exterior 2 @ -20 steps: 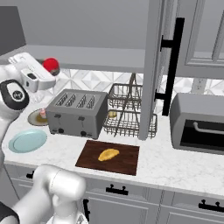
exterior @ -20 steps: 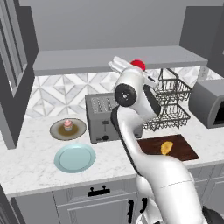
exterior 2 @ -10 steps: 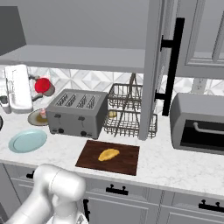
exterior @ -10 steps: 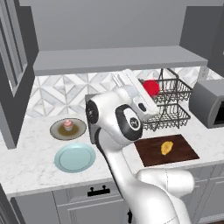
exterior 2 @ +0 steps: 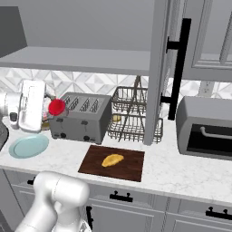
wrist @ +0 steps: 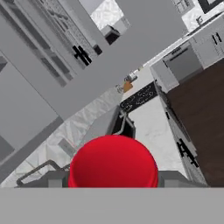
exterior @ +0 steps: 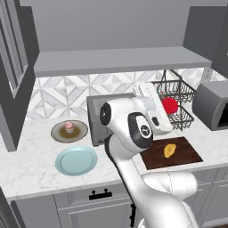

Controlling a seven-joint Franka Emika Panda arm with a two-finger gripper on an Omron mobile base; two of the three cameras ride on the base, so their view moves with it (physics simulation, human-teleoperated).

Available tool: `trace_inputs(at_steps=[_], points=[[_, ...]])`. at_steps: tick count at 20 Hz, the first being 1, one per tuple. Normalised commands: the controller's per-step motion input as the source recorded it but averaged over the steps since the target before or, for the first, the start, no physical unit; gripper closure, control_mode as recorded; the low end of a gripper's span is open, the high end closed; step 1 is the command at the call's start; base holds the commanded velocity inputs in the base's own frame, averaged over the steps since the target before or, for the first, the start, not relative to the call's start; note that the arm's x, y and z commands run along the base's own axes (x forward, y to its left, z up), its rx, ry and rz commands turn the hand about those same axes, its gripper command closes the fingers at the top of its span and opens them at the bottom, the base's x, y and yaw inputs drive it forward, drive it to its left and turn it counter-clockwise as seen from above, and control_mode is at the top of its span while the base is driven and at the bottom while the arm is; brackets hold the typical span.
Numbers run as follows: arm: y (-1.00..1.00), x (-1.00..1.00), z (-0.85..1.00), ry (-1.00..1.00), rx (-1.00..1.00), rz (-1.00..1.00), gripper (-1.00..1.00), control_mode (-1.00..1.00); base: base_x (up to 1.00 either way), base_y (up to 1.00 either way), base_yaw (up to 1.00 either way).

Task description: From the different types of pastries on the counter, select a croissant and place it on the cutting board. Then retrieve a jar of jam from the cabinet and place it alongside the croissant on the cutting board.

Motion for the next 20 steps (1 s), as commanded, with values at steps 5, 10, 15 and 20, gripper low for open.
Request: trace_inputs(at_steps=[5,10,15,20], points=[[-0.72,-0.06,-0.82,0.06,0.21,0.0,1.0,-1.0,0.0,0.0,0.0],[-0.18,-0.01,-0.6,0.19,0.11,0.0,1.0,-1.0,0.0,0.0,0.0],[-0.14,0.11,-0.52,0.36,0.16,0.0,1.0,-1.0,0.0,0.0,0.0],[-0.13,0.09,-0.36,0.31,0.13,0.0,1.0,-1.0,0.0,0.0,0.0]])
